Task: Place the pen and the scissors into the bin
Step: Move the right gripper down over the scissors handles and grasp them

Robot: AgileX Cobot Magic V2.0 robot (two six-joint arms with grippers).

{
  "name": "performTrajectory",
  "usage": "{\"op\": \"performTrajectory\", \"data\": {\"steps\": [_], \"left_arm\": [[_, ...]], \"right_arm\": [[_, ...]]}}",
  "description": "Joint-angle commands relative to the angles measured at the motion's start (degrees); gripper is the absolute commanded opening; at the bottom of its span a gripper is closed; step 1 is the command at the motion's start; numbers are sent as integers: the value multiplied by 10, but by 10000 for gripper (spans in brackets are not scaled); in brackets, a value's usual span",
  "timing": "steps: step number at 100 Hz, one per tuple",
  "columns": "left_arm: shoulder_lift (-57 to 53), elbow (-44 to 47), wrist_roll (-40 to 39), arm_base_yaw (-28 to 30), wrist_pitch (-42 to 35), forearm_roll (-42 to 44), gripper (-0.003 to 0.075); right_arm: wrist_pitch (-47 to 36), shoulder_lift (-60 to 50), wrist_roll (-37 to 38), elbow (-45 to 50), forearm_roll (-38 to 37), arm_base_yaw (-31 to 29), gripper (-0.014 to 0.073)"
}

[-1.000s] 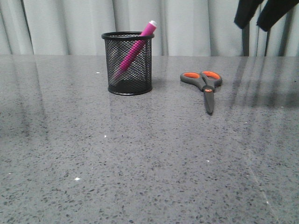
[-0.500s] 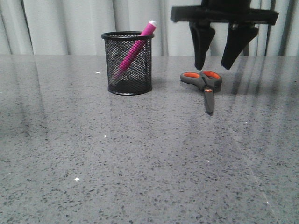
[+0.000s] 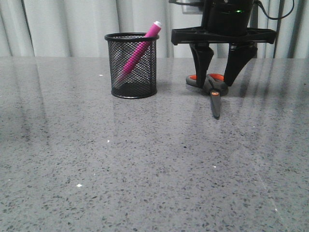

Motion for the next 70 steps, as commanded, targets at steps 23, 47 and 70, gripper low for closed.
{"op": "performTrajectory", "data": {"steps": [23, 47, 70], "left_arm": [[-5, -16, -6, 0, -29, -23, -22], [-5, -16, -6, 0, -29, -23, -22], [-5, -16, -6, 0, -29, -23, -22]], "right_arm": [[-26, -14, 2, -19, -7, 0, 363], [-19, -3, 16, -19, -7, 0, 363], [18, -4, 23, -19, -7, 0, 363]]}}
